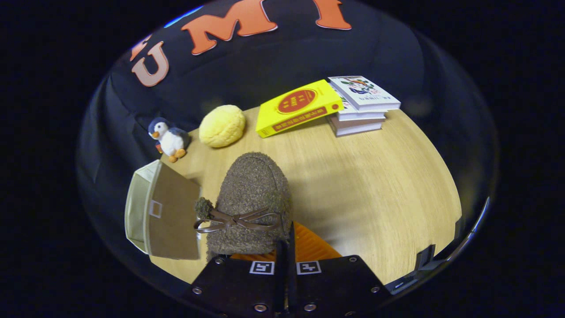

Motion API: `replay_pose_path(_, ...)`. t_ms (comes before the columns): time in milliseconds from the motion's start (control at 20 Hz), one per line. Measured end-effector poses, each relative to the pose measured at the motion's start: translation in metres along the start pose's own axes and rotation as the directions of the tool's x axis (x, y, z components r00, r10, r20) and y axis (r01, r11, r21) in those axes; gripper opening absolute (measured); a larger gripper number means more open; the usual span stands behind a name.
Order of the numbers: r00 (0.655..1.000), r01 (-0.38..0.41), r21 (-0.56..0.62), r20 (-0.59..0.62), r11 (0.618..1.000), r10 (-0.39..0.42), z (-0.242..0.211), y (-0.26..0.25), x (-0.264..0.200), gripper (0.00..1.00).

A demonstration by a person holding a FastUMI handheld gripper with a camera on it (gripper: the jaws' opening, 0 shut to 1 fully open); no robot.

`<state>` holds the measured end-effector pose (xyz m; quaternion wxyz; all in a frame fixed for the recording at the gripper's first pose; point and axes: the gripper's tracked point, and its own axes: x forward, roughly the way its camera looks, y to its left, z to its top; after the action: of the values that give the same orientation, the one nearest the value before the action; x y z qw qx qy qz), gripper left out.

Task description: Open the storage box then place both shoes into the box .Put the left shoe in first, then the right shoe, with the right side of both shoes facing outward in a uniform manner.

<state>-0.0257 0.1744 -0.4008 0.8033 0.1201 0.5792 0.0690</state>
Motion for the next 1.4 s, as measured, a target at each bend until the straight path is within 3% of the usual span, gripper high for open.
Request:
replay_pose_path(250,0.994,-0.105,-0.069,0.023,0.992,0.107,0.024,0.109,-0.023,0.04)
replay_pose_path(500,0.989,-0.146,-0.114,-0.003,0.983,0.147,0.021,0.199,-0.009,0.04)
replay_pose_path(650,0.991,-0.133,-0.136,-0.025,0.982,0.131,0.012,0.234,0.007,0.04)
replay_pose_path(1200,0.997,-0.011,-0.187,-0.076,0.982,-0.004,-0.020,0.269,0.070,0.06)
replay_pose_path(1400,0.998,-0.025,-0.178,-0.065,0.984,0.014,-0.021,0.275,0.063,0.27)
